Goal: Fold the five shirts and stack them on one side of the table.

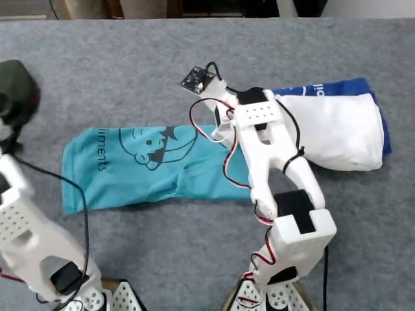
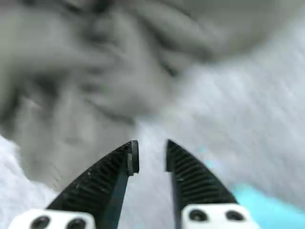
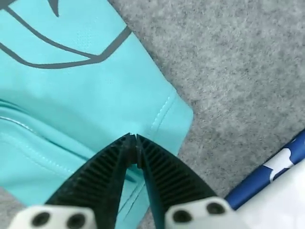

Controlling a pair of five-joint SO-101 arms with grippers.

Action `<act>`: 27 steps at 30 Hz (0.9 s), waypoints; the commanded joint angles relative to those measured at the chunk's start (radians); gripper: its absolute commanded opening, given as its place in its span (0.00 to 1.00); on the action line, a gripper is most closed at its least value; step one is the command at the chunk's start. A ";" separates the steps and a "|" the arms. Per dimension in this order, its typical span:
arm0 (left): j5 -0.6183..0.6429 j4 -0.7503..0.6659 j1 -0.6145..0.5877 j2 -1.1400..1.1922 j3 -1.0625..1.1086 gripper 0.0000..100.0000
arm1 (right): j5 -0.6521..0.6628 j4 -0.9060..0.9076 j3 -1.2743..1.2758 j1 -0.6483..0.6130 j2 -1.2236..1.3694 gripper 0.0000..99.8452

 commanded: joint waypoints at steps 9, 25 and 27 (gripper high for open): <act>-0.097 0.290 0.233 -0.131 0.227 0.18 | -0.060 0.020 0.001 -0.010 -0.056 0.00; -0.270 -0.318 0.083 -0.435 0.911 0.19 | -0.058 0.031 -0.001 -0.012 -0.056 0.00; -0.278 -0.339 0.118 -0.415 0.941 0.19 | -0.058 0.031 -0.001 -0.012 -0.056 0.00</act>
